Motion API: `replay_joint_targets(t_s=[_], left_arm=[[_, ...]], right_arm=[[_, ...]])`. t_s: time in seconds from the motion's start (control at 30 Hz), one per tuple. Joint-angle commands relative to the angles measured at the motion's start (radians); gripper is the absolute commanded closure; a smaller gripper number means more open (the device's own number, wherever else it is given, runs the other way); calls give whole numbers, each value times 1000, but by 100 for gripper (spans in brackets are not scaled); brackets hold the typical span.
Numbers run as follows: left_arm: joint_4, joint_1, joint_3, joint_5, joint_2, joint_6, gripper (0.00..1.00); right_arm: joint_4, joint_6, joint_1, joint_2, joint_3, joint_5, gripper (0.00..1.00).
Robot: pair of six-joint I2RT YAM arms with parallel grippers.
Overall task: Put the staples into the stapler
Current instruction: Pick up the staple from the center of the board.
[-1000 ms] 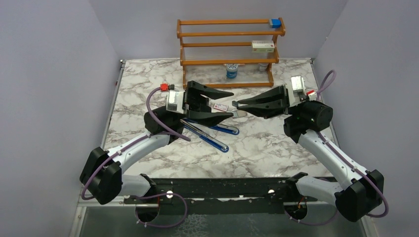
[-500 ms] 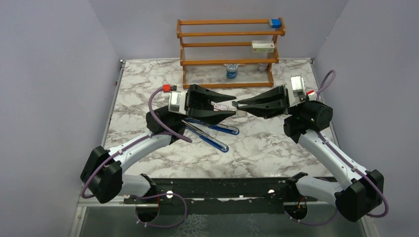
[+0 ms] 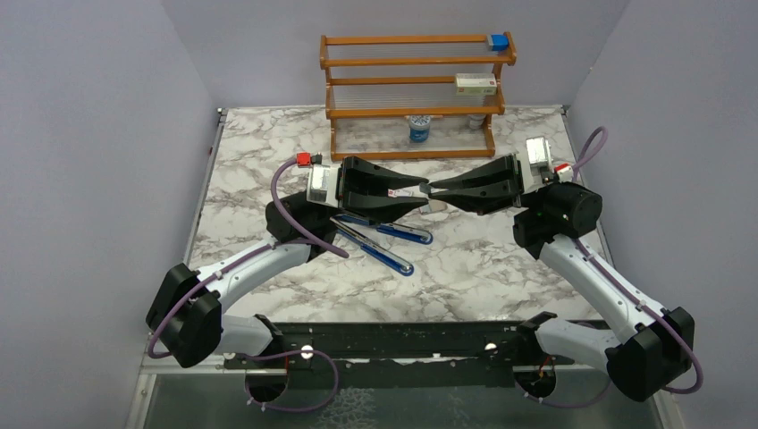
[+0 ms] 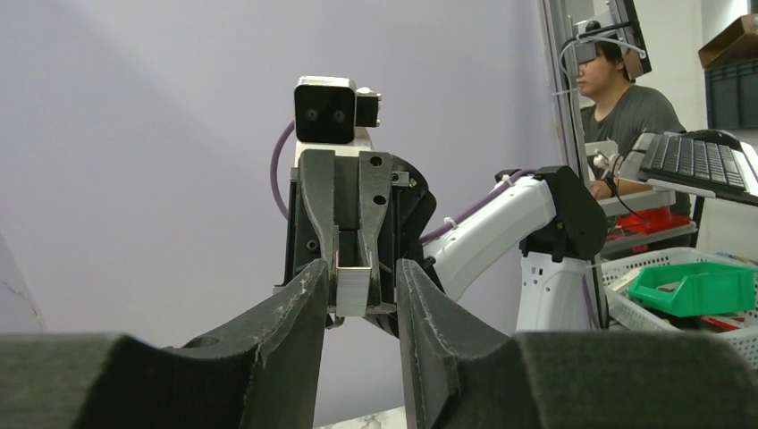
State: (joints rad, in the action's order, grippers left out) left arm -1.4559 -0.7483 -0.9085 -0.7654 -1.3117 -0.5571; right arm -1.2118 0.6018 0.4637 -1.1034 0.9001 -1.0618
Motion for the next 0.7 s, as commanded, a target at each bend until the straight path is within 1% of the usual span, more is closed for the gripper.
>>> replay_joint_targets(t_s=[0.0, 0.1, 0.37, 0.5, 0.57, 0.6, 0.67], left_arm=[[-6, -6, -34, 24, -4, 0, 65], [-7, -6, -37, 23, -4, 0, 68], [-6, -9, -43, 17, -13, -6, 82], [-7, -12, -45, 14, -15, -13, 86], [-6, -13, -46, 10, -15, -16, 92], [-6, -13, -46, 8, -15, -18, 94], [-4, -12, -46, 4, -15, -22, 99]], right_arm=[[-21, 1, 1, 5, -6, -15, 96], [-22, 1, 0, 5, -7, -15, 96], [-7, -8, 1, 18, -12, -10, 96], [-4, -10, 1, 22, -10, -6, 95], [-2, -10, 1, 25, -10, -2, 95], [1, -12, 1, 26, -10, -1, 94], [10, -19, 1, 32, -10, 3, 86]])
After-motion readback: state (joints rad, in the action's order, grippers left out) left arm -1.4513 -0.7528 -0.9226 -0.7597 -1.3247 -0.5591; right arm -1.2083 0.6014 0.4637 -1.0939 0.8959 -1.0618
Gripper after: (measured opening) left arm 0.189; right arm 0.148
